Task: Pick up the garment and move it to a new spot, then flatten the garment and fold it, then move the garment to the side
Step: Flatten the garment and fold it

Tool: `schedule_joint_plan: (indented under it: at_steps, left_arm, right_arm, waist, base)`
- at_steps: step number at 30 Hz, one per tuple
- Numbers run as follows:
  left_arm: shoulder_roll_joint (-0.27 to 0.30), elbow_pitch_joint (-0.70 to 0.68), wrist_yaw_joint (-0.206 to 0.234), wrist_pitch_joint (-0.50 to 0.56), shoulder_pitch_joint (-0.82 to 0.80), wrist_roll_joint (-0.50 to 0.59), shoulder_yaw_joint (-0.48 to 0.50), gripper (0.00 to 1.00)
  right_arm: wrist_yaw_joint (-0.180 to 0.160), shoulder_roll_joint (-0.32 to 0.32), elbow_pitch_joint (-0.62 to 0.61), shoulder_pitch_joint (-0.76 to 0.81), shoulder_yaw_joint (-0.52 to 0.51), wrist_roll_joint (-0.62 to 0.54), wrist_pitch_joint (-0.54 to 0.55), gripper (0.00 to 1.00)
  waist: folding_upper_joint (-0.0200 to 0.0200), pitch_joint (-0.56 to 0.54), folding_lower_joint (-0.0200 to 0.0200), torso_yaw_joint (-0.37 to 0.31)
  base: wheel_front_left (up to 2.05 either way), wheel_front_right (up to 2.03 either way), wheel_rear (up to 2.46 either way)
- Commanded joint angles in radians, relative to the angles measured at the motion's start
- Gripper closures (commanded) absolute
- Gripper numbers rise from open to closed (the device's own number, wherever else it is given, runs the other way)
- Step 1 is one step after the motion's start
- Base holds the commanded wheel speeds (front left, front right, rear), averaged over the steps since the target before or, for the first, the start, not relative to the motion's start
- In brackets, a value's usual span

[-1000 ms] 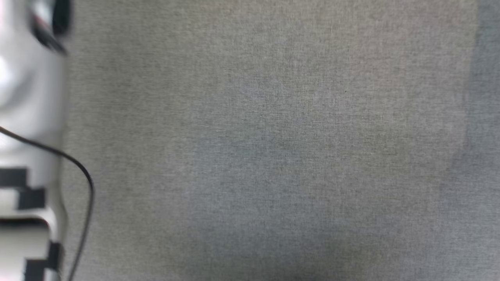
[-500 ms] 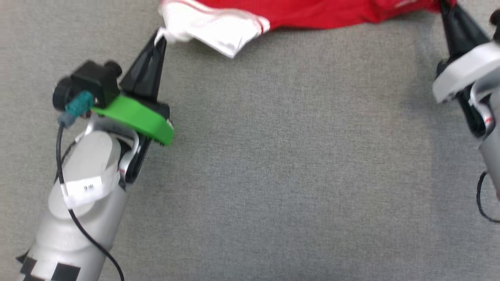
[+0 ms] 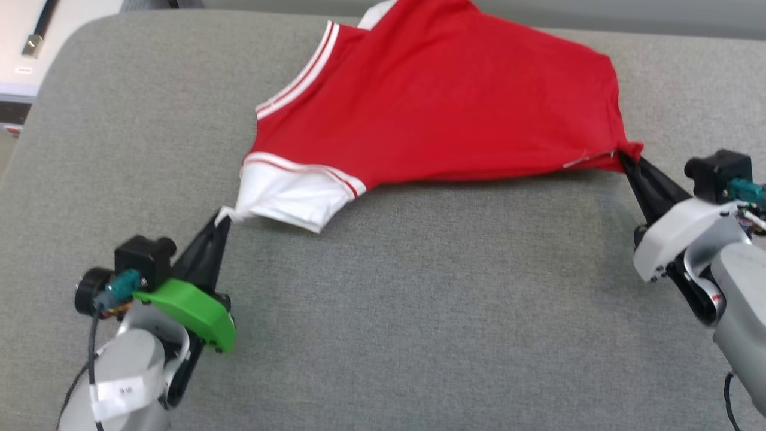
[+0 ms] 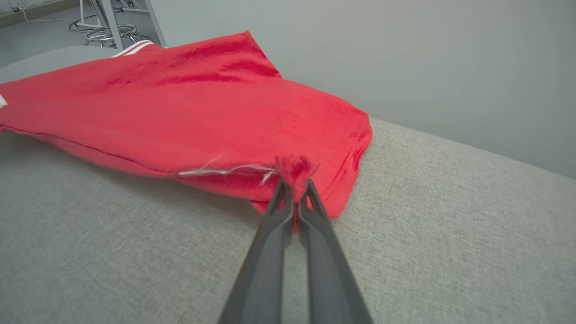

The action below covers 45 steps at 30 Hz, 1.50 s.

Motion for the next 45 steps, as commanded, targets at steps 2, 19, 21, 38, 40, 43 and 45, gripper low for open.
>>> schedule_joint_plan:
  at_steps: [2,19,21,38,40,43,45]
  left_arm:
    - [0.018,-0.015,-0.003,-0.006,0.043,-0.005,-0.03,1.0]
    - [0.065,-0.123,-0.003,0.018,0.194,-0.046,-0.228,1.0]
    - [0.079,-0.137,-0.003,0.034,0.221,-0.061,-0.244,1.0]
    - [0.214,-0.332,0.0,0.203,0.446,-0.171,-0.306,1.0]
    - [0.224,-0.351,0.002,0.215,0.459,-0.176,-0.31,1.0]
    - [0.237,-0.378,0.002,0.231,0.477,-0.184,-0.318,1.0]
    - [0.247,-0.4,0.002,0.242,0.492,-0.195,-0.326,1.0]
  right_arm:
    - [-0.008,-0.021,-0.005,0.048,0.011,0.031,-0.009,1.0]
    - [-0.008,-0.119,-0.017,0.322,-0.085,0.132,-0.009,1.0]
    - [-0.008,-0.127,-0.03,0.355,-0.09,0.13,-0.006,1.0]
    - [-0.008,-0.159,-0.215,0.719,-0.204,0.17,0.141,1.0]
    - [-0.008,-0.16,-0.244,0.761,-0.224,0.171,0.164,1.0]
    - [-0.008,-0.158,-0.289,0.821,-0.262,0.179,0.198,1.0]
    - [-0.008,-0.156,-0.324,0.866,-0.291,0.185,0.221,1.0]
  waist:
    - [0.0,-0.065,0.0002,0.017]
    - [0.0,-0.211,0.0002,0.004]
    - [0.0,-0.226,0.0002,0.0]
    - [0.0,-0.344,0.0002,-0.007]
    - [0.0,-0.351,0.0002,-0.008]
    - [0.0,-0.358,0.0002,-0.011]
    - [0.0,-0.362,0.0002,-0.012]
  base:
    - [0.0,0.0,0.0]
    - [0.0,0.0,0.0]
    - [0.0,0.0,0.0]
    - [0.0,0.0,0.0]
    - [0.0,0.0,0.0]
    - [0.0,0.0,0.0]
    - [0.0,0.0,0.0]
